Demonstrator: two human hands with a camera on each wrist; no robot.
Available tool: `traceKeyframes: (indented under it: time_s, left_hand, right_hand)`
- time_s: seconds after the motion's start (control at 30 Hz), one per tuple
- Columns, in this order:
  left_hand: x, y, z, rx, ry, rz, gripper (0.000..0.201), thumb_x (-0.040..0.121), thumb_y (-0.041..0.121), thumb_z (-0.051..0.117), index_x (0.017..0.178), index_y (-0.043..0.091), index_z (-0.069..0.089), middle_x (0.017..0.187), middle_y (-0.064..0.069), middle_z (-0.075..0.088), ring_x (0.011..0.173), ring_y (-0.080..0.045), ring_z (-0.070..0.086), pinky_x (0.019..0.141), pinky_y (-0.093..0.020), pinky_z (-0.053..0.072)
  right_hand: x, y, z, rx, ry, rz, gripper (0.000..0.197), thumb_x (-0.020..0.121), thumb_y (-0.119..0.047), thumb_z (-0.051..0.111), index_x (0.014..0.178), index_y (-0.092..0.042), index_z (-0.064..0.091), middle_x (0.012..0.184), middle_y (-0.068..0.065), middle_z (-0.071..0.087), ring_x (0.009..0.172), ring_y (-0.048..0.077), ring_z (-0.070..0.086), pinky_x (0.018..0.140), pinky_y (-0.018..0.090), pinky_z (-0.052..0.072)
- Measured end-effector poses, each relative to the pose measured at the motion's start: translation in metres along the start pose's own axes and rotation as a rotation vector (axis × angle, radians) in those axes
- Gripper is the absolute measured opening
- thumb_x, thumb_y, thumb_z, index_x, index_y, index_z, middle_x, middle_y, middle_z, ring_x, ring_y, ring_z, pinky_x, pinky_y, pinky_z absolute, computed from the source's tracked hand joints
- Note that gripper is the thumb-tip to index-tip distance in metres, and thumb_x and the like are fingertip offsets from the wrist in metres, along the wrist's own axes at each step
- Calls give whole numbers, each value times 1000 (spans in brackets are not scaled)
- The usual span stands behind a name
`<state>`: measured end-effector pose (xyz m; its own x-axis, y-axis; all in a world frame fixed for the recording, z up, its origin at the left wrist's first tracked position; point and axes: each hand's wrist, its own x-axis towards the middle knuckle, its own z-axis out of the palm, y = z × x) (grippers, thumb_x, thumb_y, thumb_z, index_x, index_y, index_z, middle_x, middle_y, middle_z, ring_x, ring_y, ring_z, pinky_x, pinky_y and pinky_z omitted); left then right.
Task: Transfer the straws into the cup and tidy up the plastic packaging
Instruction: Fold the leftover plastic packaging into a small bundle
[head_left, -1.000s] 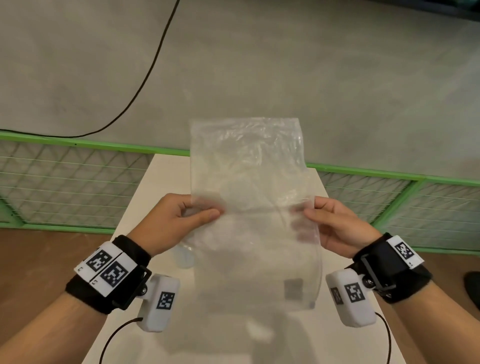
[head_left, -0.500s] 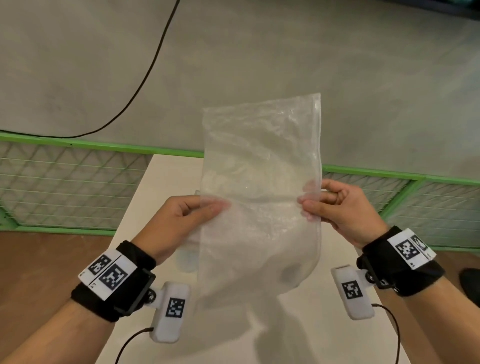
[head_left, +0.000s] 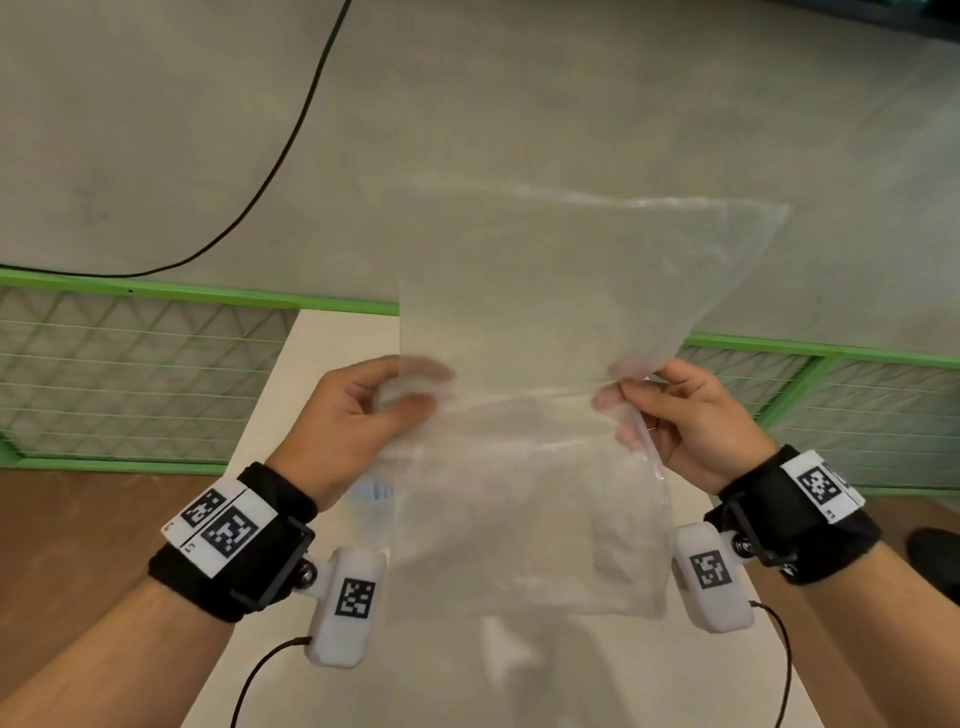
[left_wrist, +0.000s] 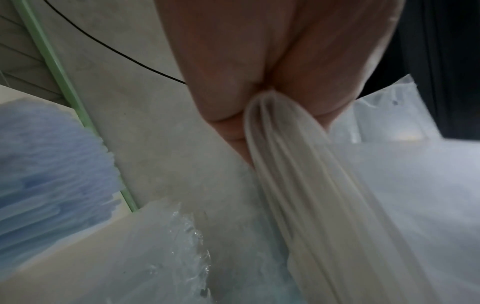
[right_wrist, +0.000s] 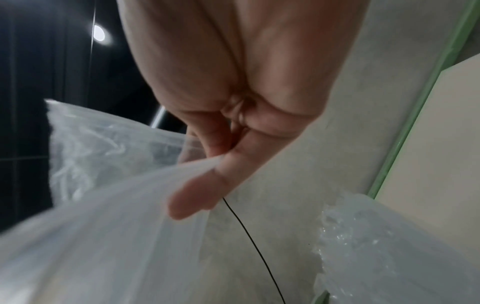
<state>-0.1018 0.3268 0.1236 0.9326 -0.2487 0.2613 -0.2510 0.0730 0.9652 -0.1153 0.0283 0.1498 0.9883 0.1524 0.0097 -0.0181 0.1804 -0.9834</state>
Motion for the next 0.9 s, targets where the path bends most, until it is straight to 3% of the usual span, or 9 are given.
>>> traceKeyframes:
  time_s: [0.13, 0.23, 0.3, 0.4, 0.47, 0.57, 0.7, 0.83, 0.9]
  left_hand:
    - [4, 5, -3, 15, -16, -47, 40, 80, -3, 59, 60, 29, 74, 68, 11, 69, 60, -3, 62, 55, -15, 47]
    - [7, 3, -1, -13, -27, -94, 47, 89, -10, 47, 62, 23, 65, 71, 9, 61, 59, -9, 52, 53, -22, 41]
    - [6, 6, 4, -128, -22, -145, 43, 94, -6, 43, 69, 20, 66, 75, 5, 64, 59, -10, 56, 50, -20, 45]
    - [3, 7, 5, -211, -36, -176, 36, 100, 12, 38, 92, 18, 73, 105, 3, 71, 87, -12, 66, 65, -20, 54]
    - [-1, 2, 2, -229, -54, -236, 39, 101, 36, 37, 109, 22, 73, 123, 3, 67, 108, -13, 64, 78, -24, 55]
    - [-12, -4, -2, -216, -161, -383, 74, 71, 79, 57, 120, 25, 69, 132, 1, 63, 121, -17, 60, 92, -36, 50]
    - [-25, -8, 15, -283, -242, -479, 115, 32, 85, 75, 118, 9, 66, 116, -13, 69, 108, -34, 66, 87, -42, 54]
    - [-30, -10, 30, -450, -279, -484, 85, 22, 77, 83, 92, 28, 80, 97, -4, 76, 89, -21, 73, 68, -34, 60]
    - [-28, -10, 31, -487, -312, -434, 82, 28, 76, 83, 92, 25, 80, 97, -6, 76, 89, -21, 73, 69, -34, 59]
  right_hand:
    - [1, -10, -2, 11, 25, 78, 35, 81, -8, 45, 66, -10, 76, 69, 10, 70, 50, 19, 63, 49, 21, 52]
    - [-2, -20, -8, -41, -63, 51, 21, 68, -32, 65, 69, -14, 75, 74, 2, 70, 60, 12, 65, 56, 17, 51]
    - [-5, -20, -10, -135, -112, -65, 10, 67, -21, 80, 75, -18, 76, 80, -1, 71, 61, 8, 64, 57, 17, 52]
    - [-8, -17, -18, -78, -170, -153, 27, 61, -22, 91, 81, -17, 74, 85, 0, 70, 60, 8, 65, 59, 19, 55]
    - [-11, -23, -25, -51, -164, -196, 26, 58, -24, 93, 74, -18, 73, 78, -2, 69, 60, 8, 66, 59, 19, 56]
    - [-13, -32, -27, -58, -131, -237, 22, 58, -24, 92, 68, -20, 72, 71, -4, 68, 61, 7, 67, 60, 19, 57]
    - [-15, -42, -31, -49, -71, -253, 12, 64, -9, 76, 65, -21, 72, 66, -4, 68, 58, 7, 67, 59, 18, 56]
    - [-17, -47, -34, -91, -44, -253, 14, 61, -7, 71, 62, -21, 72, 66, -5, 66, 58, 5, 65, 60, 15, 54]
    - [-17, -48, -37, -124, -44, -247, 13, 61, -8, 72, 65, -21, 73, 70, -5, 67, 60, 6, 65, 62, 15, 55]
